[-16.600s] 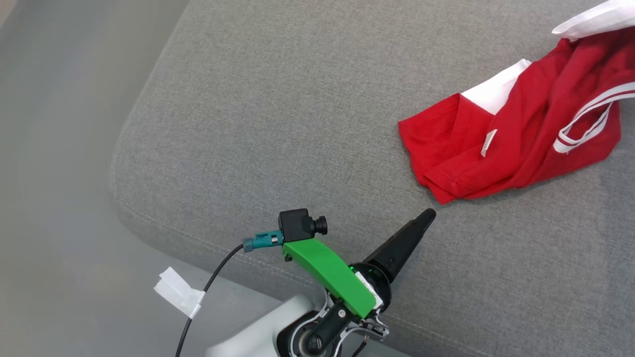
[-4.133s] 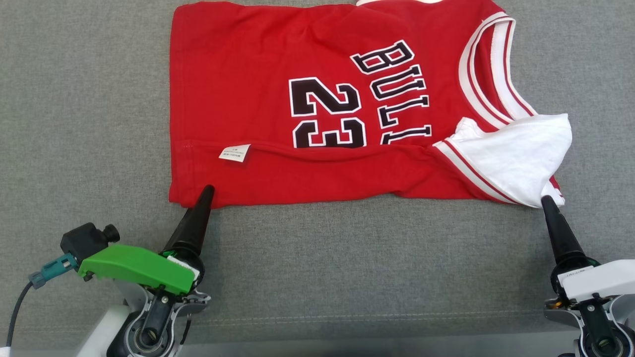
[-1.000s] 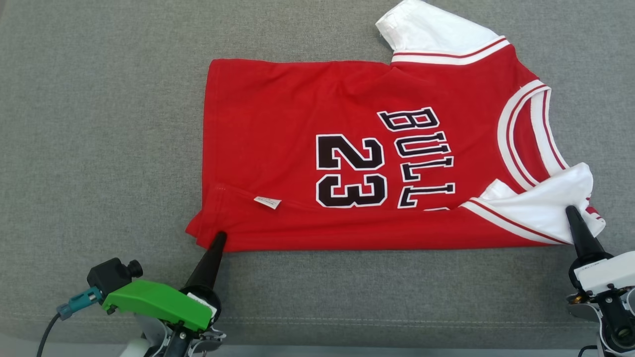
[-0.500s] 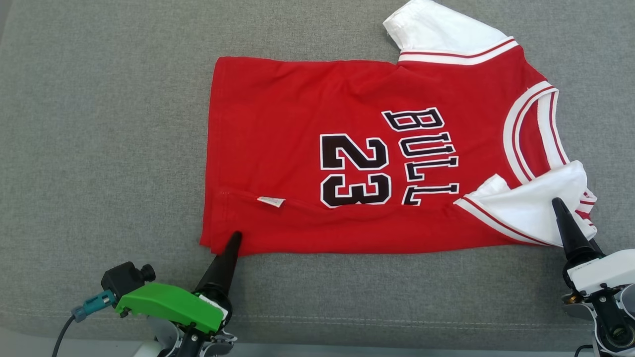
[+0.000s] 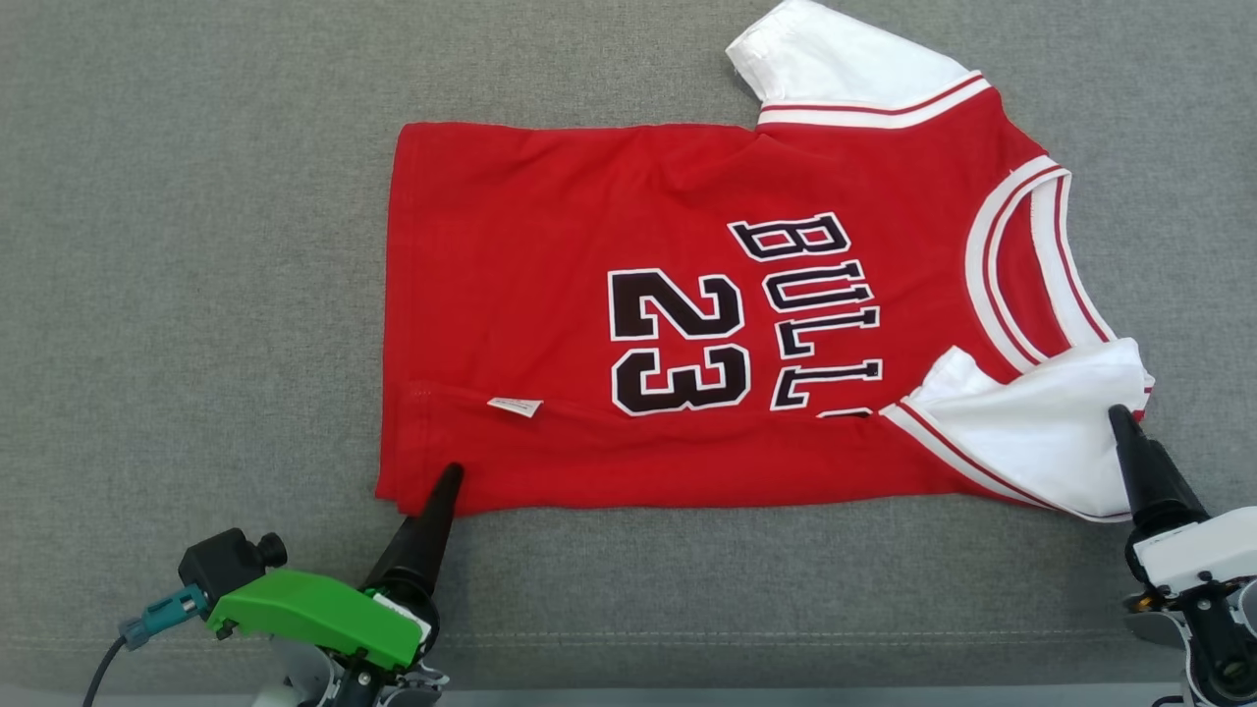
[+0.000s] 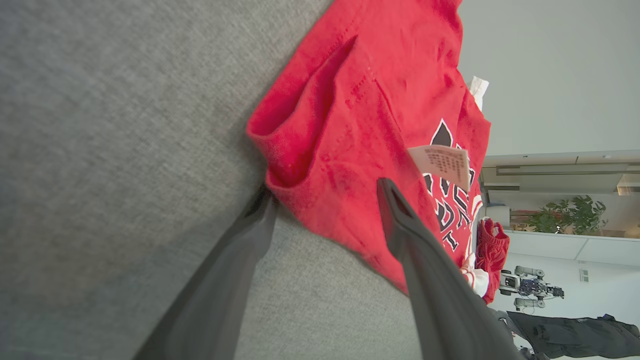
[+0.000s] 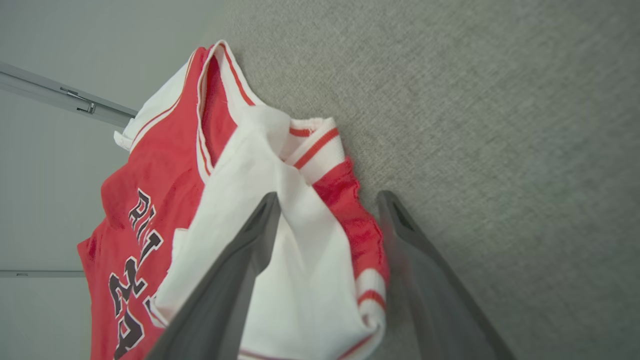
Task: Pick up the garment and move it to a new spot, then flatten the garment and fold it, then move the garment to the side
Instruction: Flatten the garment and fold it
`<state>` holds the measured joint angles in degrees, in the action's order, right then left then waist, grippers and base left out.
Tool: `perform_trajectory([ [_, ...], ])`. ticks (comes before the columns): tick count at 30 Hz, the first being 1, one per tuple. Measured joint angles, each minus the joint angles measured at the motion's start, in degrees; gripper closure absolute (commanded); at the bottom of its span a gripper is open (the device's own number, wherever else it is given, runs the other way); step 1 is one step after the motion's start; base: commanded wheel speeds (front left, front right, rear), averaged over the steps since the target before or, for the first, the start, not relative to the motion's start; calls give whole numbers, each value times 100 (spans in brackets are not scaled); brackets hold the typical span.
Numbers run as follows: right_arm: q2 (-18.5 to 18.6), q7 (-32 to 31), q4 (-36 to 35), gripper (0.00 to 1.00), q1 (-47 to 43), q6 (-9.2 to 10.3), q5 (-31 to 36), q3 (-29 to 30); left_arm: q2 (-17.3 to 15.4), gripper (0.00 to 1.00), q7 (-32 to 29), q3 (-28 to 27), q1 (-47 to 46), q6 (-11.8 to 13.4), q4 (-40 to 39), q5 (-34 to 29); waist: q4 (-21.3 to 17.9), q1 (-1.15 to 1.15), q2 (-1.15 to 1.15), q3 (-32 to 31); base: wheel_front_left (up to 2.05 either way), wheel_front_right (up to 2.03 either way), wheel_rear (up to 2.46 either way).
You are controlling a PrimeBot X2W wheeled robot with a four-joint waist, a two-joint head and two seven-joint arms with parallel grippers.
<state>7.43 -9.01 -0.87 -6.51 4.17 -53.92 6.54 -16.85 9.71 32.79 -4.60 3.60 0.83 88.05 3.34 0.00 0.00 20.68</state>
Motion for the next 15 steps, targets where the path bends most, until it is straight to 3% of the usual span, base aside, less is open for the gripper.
perform_trajectory([
  [15, 337, 315, -635, 0, 194, 49, 301, 254, -215, 0, 69, -186, 3, 99, -143, -52, -44, 0, 0, -16, 0, 0, 0],
])
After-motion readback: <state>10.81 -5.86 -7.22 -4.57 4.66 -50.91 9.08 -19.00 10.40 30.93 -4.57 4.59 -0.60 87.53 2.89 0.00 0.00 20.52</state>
